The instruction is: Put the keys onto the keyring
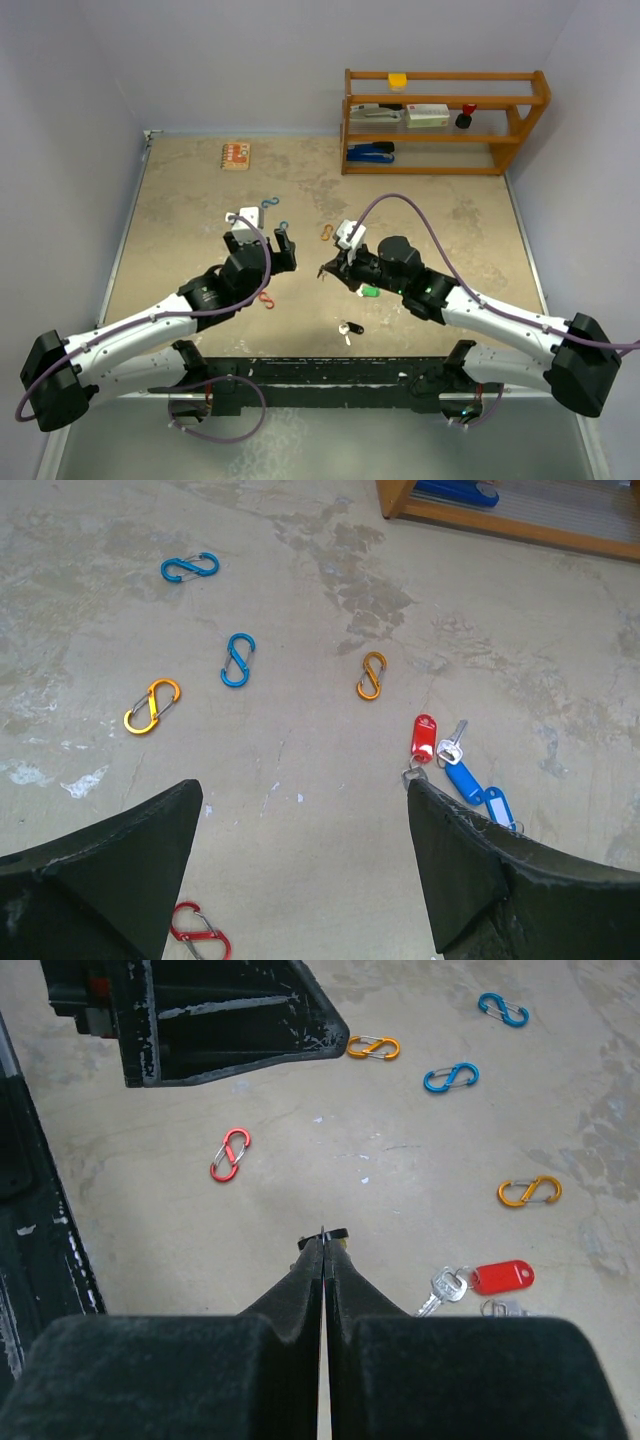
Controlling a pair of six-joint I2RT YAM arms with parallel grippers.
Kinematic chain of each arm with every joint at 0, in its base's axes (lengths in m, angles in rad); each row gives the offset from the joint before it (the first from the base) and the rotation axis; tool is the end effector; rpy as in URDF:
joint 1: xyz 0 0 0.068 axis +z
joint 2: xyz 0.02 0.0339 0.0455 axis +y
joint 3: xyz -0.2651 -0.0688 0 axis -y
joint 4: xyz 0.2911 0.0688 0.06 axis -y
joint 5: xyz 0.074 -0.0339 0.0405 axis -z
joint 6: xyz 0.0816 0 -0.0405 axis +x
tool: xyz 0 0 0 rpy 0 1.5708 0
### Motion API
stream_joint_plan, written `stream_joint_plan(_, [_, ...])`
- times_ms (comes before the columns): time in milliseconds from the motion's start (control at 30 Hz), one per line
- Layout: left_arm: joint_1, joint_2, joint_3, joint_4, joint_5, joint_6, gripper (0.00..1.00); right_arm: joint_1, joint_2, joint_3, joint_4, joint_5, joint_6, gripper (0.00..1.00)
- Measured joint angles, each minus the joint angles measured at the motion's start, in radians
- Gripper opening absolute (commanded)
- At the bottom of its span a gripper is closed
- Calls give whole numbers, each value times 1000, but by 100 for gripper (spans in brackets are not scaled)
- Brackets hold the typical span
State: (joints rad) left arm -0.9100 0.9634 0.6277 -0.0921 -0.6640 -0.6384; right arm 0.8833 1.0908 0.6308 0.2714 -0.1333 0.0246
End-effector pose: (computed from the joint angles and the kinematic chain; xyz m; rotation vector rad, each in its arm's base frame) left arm 0.2171 -0.1974 0.2346 -0.1582 1.9155 -0.3811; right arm 0.2056 0.2675 0.2441 -0.8493 1.6135 0.7696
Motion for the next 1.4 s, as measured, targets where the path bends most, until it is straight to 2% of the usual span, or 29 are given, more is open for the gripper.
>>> stream_joint_plan(200, [0, -8, -4, 0, -3, -6, 81, 0, 2, 0, 1, -50, -17, 0])
stream_joint_plan(367, [0, -11, -4, 0, -3, -6, 81, 0, 4, 0, 2, -32, -11, 0])
stream_joint_plan(633, [0, -8, -4, 2, -2, -6, 81, -18, 169, 150, -106, 295, 58, 0])
stream_joint_plan(967, [0, 18, -4, 24, 13, -12, 81, -311, 254, 239, -225, 448, 228, 0])
stream_joint_plan(1400, [0, 67, -4, 42, 32, -16, 81, -476, 345, 282, -272, 455, 281, 0])
